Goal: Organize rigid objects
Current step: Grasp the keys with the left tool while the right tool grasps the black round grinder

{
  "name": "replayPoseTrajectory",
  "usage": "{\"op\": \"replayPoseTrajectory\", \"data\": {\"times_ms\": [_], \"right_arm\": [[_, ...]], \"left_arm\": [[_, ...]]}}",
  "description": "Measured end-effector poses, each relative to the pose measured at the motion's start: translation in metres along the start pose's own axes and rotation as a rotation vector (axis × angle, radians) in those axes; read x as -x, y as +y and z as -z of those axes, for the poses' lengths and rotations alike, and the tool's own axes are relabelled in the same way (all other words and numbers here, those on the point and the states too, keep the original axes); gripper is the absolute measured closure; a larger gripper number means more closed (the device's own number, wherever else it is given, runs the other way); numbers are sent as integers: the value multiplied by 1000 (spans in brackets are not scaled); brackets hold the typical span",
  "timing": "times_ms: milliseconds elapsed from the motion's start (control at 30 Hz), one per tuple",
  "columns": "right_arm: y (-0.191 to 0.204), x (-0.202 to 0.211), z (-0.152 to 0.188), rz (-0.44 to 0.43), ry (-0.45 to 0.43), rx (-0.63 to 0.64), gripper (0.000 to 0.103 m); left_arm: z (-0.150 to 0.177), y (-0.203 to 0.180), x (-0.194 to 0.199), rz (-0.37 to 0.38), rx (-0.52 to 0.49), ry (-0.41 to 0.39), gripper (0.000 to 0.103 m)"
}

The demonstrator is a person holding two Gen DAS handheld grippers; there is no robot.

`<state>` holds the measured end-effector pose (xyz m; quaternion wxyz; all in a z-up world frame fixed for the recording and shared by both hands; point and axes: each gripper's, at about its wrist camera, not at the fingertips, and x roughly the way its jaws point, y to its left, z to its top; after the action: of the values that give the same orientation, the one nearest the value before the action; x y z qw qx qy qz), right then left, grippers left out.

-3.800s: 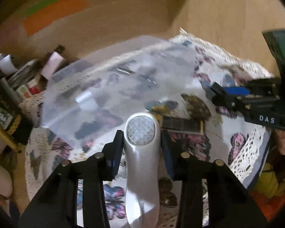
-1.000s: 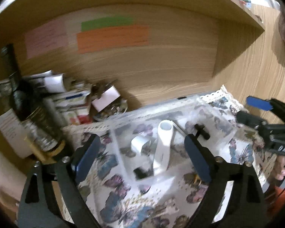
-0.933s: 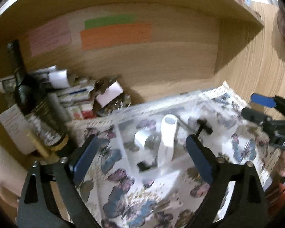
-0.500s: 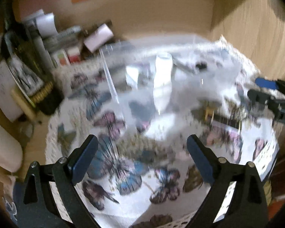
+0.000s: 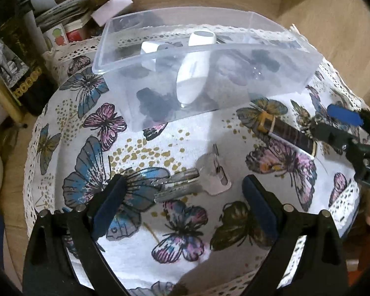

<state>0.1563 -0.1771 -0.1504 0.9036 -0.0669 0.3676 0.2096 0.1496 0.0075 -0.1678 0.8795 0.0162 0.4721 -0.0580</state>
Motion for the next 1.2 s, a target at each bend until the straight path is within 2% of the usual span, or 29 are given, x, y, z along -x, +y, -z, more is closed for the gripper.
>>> {"op": "replayPoseTrajectory", "data": {"times_ms": [67,133,200,233,300,467,533,567,600,867,1200], "right_arm": [[0,-5,0,-9,15,-7,50],[-1,-11,0,-25,35,-14,54],[-2,-14,-1,-43,37,-28,57],[-3,-14,-1,-52,39,-33,61],[-5,-17,-2,-62,55,-45,72],[-5,-16,0,-63,44,-48,72],[-4,-11,0,-49,26,-50,72],[-4,-9,-1,-50,19,-49,72],[-4,-5,-1,-46,3,-45,72],[-1,17,-8,-25,-82,-23,72],[1,38,-25,-18,-175,-30,72]], "left_arm": [[0,-2,1,-3,-9,-16,20],[-1,-9,3,7,-45,-28,39],[-1,-16,3,4,-78,-41,44],[0,-17,3,12,-85,-46,50],[-1,-17,4,17,-95,-53,53],[-1,-12,7,36,-82,-66,55],[-2,-9,12,45,-68,-80,63],[-2,-8,14,52,-65,-87,73],[-3,-7,17,53,-62,-88,76],[-5,1,31,45,-44,-131,76],[-16,4,76,34,-37,-272,76]]}}
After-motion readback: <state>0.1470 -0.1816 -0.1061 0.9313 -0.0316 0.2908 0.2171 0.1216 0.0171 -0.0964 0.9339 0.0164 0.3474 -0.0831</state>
